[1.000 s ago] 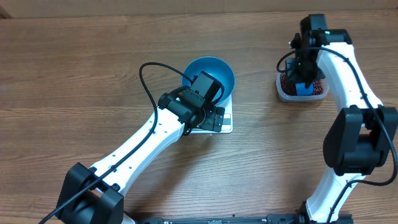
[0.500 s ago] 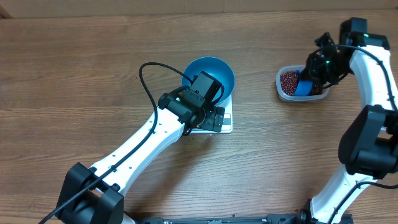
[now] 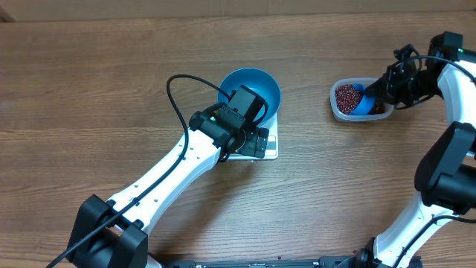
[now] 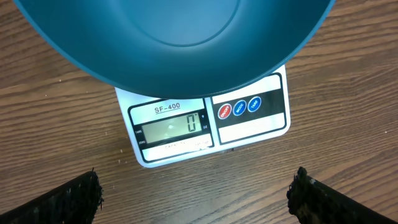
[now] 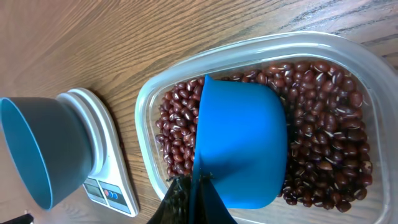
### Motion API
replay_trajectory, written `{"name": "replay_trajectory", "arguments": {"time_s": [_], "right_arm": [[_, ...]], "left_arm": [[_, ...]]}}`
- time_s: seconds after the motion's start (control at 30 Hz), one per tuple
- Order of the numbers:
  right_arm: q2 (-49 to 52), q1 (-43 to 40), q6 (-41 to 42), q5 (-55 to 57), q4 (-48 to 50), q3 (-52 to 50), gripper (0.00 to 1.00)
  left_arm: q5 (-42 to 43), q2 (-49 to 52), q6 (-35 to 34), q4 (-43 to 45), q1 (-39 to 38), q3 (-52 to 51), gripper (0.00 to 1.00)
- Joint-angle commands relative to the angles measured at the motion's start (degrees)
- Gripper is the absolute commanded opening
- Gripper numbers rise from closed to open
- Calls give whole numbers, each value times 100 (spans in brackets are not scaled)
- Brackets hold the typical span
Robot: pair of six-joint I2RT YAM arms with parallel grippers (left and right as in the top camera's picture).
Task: Scoop item into bowl and weigh 150g on scale
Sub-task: 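Lift the bean-filled blue scoop up out of the tub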
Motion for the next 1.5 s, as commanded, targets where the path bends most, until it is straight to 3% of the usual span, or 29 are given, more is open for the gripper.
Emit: {"name": "replay_trajectory", "arguments": {"time_s": [0.0,0.33,0.93,1.47], "right_arm": [[46,-55,-28,-428,133,-50,4],[79,-133,-22,-435,522,-446,4],[76,-688,-50,-752,304,-444,4],[76,-1226,-348,-2221,190,-442,4]], "left_arm": [[9,59,68,17,-20,-24,100],[9,59,68,17,-20,-24,100],[9,59,68,17,-20,-24,99],[9,59,68,17,-20,-24,100]]}}
